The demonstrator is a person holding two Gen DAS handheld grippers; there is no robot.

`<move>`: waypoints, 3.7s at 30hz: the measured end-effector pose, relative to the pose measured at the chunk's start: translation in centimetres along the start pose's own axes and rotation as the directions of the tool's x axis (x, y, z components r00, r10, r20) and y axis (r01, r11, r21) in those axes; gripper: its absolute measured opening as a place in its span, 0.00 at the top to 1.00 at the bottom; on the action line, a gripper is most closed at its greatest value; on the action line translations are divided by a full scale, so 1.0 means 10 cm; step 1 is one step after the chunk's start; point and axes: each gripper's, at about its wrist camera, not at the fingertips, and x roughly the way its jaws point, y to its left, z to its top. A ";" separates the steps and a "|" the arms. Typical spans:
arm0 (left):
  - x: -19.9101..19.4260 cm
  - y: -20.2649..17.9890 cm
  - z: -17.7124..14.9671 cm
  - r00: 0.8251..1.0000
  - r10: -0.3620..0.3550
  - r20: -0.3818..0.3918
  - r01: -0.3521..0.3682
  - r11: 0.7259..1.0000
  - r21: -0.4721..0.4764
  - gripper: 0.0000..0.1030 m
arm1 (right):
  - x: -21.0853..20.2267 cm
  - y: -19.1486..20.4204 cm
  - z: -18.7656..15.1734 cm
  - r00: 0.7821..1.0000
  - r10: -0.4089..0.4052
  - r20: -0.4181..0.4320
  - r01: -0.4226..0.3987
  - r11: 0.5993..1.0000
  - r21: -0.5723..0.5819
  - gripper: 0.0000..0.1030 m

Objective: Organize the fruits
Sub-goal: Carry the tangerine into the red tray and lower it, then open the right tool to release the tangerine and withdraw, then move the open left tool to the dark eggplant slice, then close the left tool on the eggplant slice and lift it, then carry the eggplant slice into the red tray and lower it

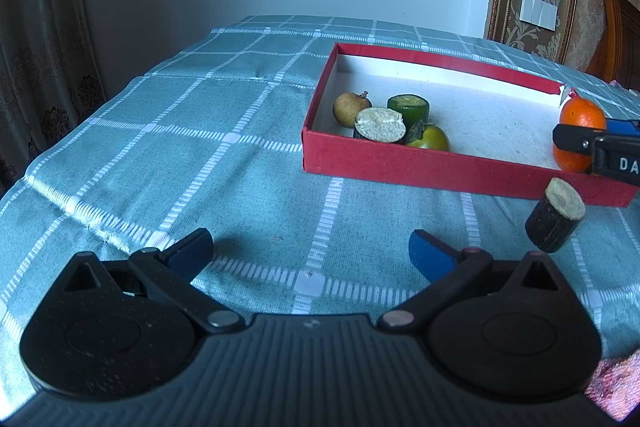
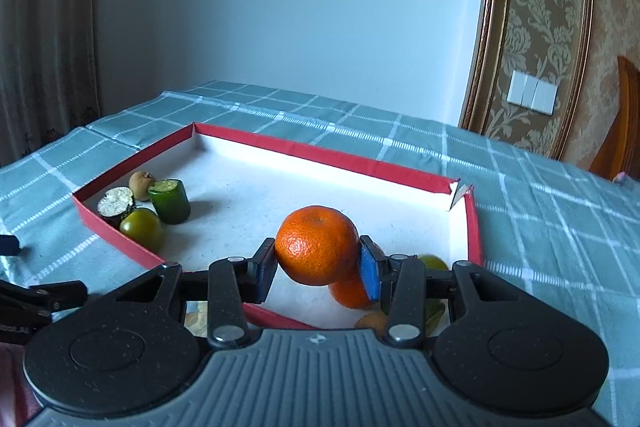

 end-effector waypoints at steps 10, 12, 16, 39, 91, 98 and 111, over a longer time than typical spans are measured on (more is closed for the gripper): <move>0.00 0.00 0.00 1.000 0.000 0.000 0.000 1.000 0.000 0.00 | -0.02 0.04 -0.08 0.999 -0.027 0.034 0.028 0.999 -0.021 0.46; 0.00 0.00 0.00 1.000 0.000 0.000 0.000 1.000 0.000 0.00 | -0.02 0.02 -0.09 0.999 -0.033 0.031 0.034 0.999 -0.005 0.43; 0.00 0.00 0.00 1.000 0.000 0.000 0.000 1.000 0.000 0.00 | -0.09 -0.07 -0.09 0.999 -0.025 0.038 0.024 0.999 0.041 0.43; 0.00 0.00 0.01 1.000 0.000 0.000 0.000 1.000 0.000 0.00 | -0.70 -0.60 -0.77 0.977 -0.102 -0.190 0.151 0.952 0.267 0.02; -0.09 -1.29 0.01 0.975 -0.217 0.041 0.201 0.949 0.244 0.70 | -0.73 -0.64 -0.81 0.981 -0.085 -0.176 0.133 0.949 0.287 0.00; -0.26 -1.16 0.08 0.971 -0.224 0.083 0.201 0.955 0.220 0.70 | -0.73 -0.64 -0.81 0.981 -0.084 -0.175 0.133 0.948 0.288 0.00; -0.18 -0.92 0.74 0.970 -0.191 0.149 0.174 0.978 0.116 0.70 | -0.73 -0.64 -0.81 0.981 -0.084 -0.175 0.133 0.948 0.288 0.00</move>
